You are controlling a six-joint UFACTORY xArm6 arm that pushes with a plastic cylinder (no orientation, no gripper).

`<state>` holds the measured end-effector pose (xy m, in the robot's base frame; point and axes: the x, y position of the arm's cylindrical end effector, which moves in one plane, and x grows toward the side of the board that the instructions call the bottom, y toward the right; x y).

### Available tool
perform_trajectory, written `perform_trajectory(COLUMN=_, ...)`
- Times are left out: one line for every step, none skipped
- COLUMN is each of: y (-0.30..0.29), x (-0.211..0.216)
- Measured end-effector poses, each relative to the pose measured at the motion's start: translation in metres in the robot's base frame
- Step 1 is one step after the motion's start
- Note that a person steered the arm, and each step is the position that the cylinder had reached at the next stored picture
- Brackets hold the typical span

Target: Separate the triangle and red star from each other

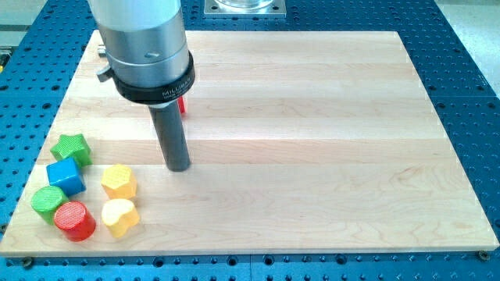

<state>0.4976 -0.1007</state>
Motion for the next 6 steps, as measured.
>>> perform_trajectory(y=-0.005, x=-0.018)
perform_trajectory(y=-0.007, x=-0.051)
perform_trajectory(y=-0.058, x=-0.083)
perform_trajectory(y=-0.066, x=-0.058)
perform_trajectory(y=-0.084, x=-0.061)
perform_trajectory(y=-0.087, x=-0.147)
